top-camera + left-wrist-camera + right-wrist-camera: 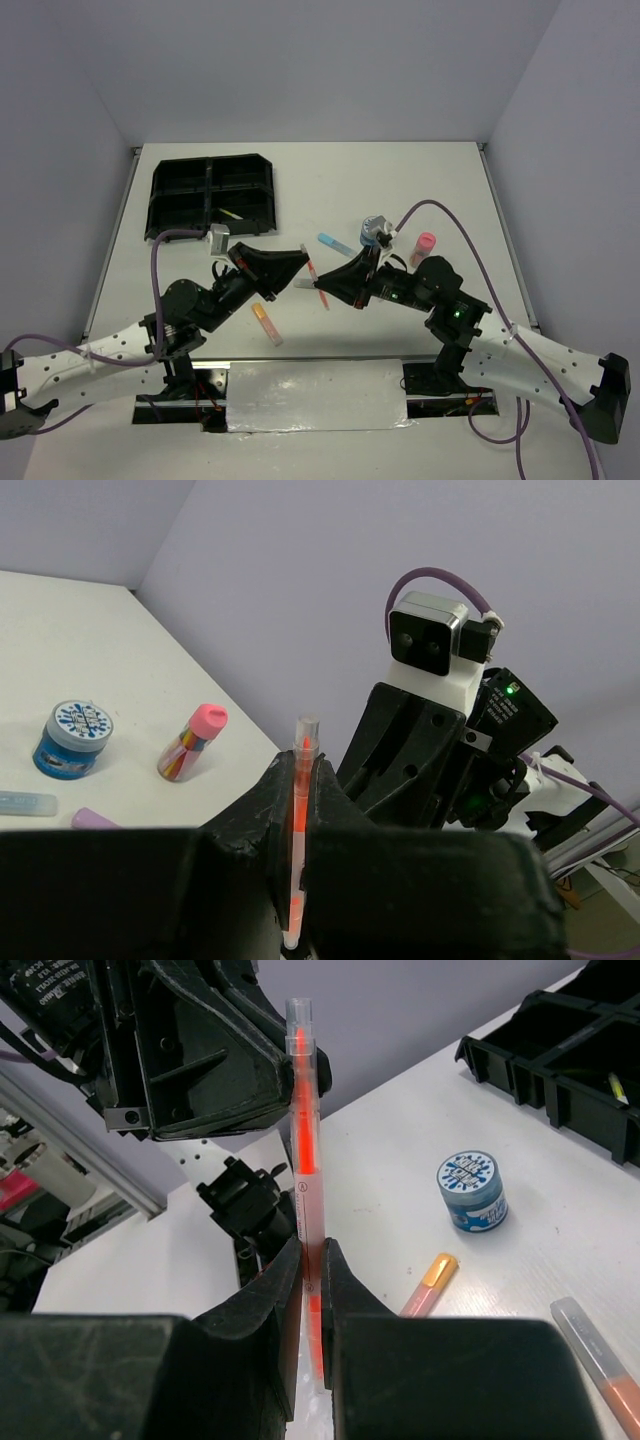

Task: Sort the stationery into containers
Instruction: Close the pen cap on the pen.

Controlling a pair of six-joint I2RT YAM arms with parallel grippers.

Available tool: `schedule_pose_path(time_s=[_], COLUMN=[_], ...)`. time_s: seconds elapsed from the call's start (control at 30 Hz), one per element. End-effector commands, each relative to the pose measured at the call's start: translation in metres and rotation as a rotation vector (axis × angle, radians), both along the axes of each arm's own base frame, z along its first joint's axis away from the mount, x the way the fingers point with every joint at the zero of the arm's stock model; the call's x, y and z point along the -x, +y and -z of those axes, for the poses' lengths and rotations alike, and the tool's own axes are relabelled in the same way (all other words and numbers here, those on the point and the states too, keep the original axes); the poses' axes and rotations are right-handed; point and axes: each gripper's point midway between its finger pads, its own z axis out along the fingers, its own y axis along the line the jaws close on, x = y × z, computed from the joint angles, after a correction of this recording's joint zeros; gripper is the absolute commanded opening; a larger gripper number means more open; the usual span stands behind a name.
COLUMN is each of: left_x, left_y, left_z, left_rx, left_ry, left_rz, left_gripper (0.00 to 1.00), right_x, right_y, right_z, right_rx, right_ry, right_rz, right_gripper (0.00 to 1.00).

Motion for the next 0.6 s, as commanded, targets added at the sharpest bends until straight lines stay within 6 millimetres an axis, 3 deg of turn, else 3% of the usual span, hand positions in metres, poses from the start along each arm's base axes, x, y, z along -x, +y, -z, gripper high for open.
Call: schedule_pose_path(time_s=[0.0, 0.57], left_x=[0.032, 0.039], left_y=[-0.029, -0.038], left_z=[0.065, 0.075], left_rx=[-0.200, -0.216], left_ry=[0.083, 0.090], left_rz=[0.202, 0.226], left_gripper=[0.00, 0.00], right_x=[-0.010, -0.011], right_y=[-0.025, -0.031], right_z=[-0.127, -0.168], right_rx=[-0.322, -0.351], right_ry=[-0.211, -0.285], right_rz=[0.103, 0.103], right_gripper=[0.00, 0.00])
